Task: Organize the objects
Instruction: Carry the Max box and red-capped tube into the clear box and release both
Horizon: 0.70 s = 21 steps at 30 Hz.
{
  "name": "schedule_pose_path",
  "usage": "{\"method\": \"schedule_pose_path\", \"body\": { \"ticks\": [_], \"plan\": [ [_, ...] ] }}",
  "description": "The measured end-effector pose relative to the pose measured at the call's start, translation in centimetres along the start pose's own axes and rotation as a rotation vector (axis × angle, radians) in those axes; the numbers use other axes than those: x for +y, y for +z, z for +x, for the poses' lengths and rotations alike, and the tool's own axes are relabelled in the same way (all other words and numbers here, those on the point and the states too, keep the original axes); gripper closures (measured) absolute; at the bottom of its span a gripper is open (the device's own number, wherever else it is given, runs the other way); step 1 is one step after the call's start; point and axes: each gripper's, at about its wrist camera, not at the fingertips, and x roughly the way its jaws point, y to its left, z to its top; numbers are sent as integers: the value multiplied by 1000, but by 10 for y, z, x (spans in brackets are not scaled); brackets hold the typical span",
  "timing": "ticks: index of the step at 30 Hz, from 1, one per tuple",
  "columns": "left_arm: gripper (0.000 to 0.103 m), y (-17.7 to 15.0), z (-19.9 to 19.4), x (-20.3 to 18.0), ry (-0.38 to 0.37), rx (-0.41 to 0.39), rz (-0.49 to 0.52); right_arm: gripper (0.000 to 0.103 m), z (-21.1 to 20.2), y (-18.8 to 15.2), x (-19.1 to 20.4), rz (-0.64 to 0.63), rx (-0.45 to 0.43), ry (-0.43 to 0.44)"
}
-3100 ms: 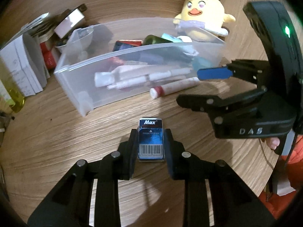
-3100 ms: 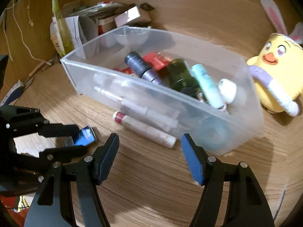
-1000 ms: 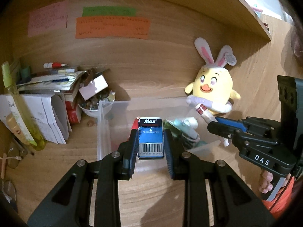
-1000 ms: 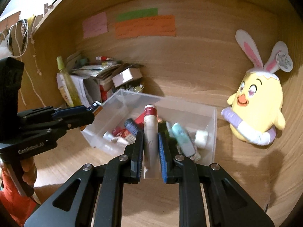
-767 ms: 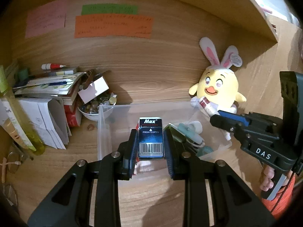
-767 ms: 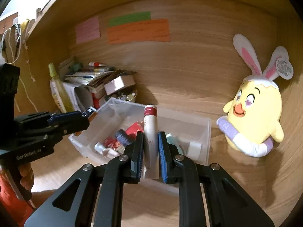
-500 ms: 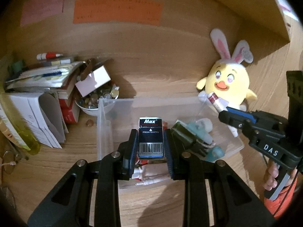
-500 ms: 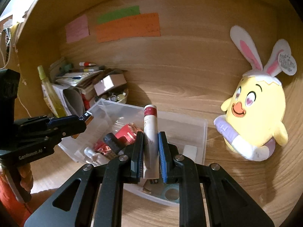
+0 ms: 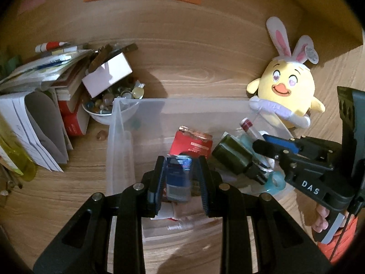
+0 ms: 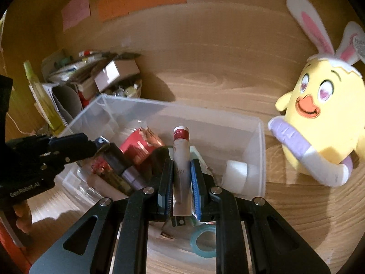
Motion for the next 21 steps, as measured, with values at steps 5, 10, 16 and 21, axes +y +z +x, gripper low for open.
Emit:
{"method": "schedule_pose_path", "body": {
  "ticks": [5, 10, 16, 21],
  "plan": [
    [74, 1, -2, 3, -10, 2, -6, 89, 7, -4, 3, -18, 22, -15],
    [62, 1, -8, 3, -17, -8, -11, 89, 7, -4, 5, -34, 25, -35],
    [60, 1, -21, 0, -27, -29, -3, 77, 2, -4, 5, -31, 25, -55],
    [59, -3, -33, -4, -31, -44, 17, 76, -10, -3, 9, -39, 4, -61]
  ]
}}
